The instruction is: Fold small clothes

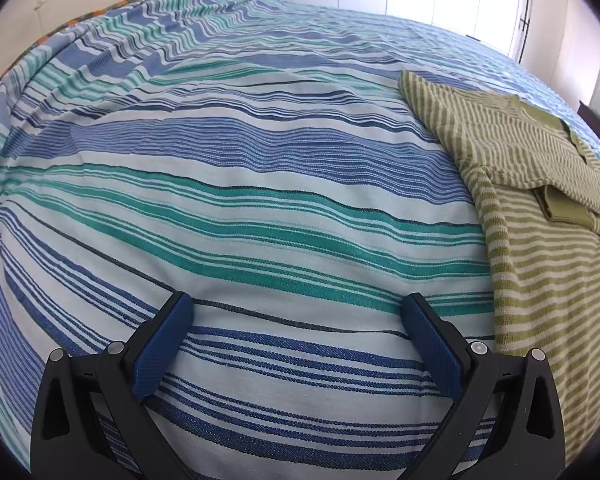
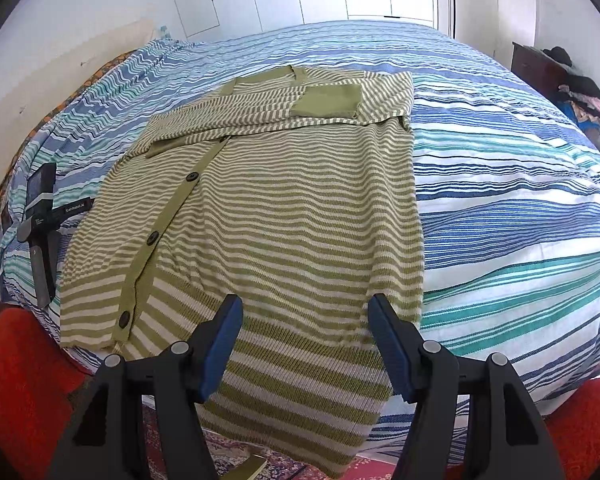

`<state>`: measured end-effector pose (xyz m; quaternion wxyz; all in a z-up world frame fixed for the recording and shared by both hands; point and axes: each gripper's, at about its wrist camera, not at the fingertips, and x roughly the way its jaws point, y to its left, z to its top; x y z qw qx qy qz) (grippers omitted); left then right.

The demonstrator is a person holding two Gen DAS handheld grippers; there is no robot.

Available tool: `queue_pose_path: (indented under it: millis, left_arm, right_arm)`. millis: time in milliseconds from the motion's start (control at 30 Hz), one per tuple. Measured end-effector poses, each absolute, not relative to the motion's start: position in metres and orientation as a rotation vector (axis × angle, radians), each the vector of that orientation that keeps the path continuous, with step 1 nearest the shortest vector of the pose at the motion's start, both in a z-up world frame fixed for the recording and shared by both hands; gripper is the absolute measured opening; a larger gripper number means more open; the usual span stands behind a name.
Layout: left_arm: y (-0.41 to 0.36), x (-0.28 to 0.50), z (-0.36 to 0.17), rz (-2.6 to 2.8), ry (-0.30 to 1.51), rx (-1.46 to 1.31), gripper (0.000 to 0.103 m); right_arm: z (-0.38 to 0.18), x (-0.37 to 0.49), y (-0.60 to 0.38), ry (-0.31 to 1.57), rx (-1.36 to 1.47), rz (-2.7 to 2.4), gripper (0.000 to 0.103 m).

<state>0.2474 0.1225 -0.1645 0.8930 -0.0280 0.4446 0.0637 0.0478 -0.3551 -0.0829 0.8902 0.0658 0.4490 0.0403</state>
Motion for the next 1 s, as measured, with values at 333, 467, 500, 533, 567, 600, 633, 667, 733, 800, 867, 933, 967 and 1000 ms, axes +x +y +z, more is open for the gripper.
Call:
queue_pose_path:
  millis: [333,467,500,533,567,600,633,667,733,800,867,933,967,1000]
  left_arm:
    - [0.122,0.247,-0.164,0.132,0.922,-0.058,0.103]
    - [0.122,0.247,-0.164,0.132,0.922,-0.058,0.103]
    - [0.122,0.247,-0.164,0.132,0.922,-0.058,0.103]
    - [0.122,0.247,-0.164,0.132,0.922,-0.058,0.103]
    - [0.122,0.247,-0.164,0.132,0.922,-0.058,0.103]
    - [0.122,0.247,-0.164,0.132,0.922,-0.058,0.103]
    - [0.122,0.247,-0.164,0.132,0.922,-0.058,0.103]
    - [0.122,0.247,-0.164,0.132,0.922,-0.058,0.103]
    - [0.122,0.247,-0.164,0.132,0.922,-0.058,0.103]
    - [0.122,0.247,-0.164,0.132,0.922,-0.058,0.103]
    - [0.122,0.247,-0.164,0.132,0.922,-0.058,0.103]
    - [0.122,0.247,-0.164,0.132,0.922,-0.058,0.103]
    - [0.122,0.247,-0.164,0.132,0.922,-0.058,0.103]
    - [0.122,0.247,-0.164,0.132,0.922,-0.058,0.103]
  right_arm:
    - [-0.081,0.039,-0.364,0.918,0.161,0.079,0.065]
    - [-0.083,0.039,-0.375,0.924,0.203,0.063,0.065]
    - [-0.084,0.04,-0.377,0.925,0.215,0.059,0.065]
    - [-0.083,0.04,-0.378,0.923,0.225,0.056,0.065]
    - [-0.083,0.04,-0.379,0.92,0.232,0.054,0.065]
    - [-0.083,0.04,-0.38,0.918,0.237,0.053,0.065]
    - [-0.083,0.04,-0.38,0.918,0.238,0.053,0.065]
    - [-0.083,0.04,-0.38,0.919,0.237,0.053,0.065]
    - [-0.084,0.041,-0.378,0.923,0.23,0.054,0.065]
    - [-0.084,0.041,-0.377,0.925,0.223,0.057,0.065]
    - [-0.084,0.04,-0.377,0.926,0.219,0.056,0.065]
    - [-0.085,0.04,-0.377,0.928,0.22,0.054,0.065]
    - [-0.085,0.04,-0.378,0.928,0.221,0.053,0.065]
    - [-0.085,0.04,-0.378,0.929,0.222,0.052,0.065]
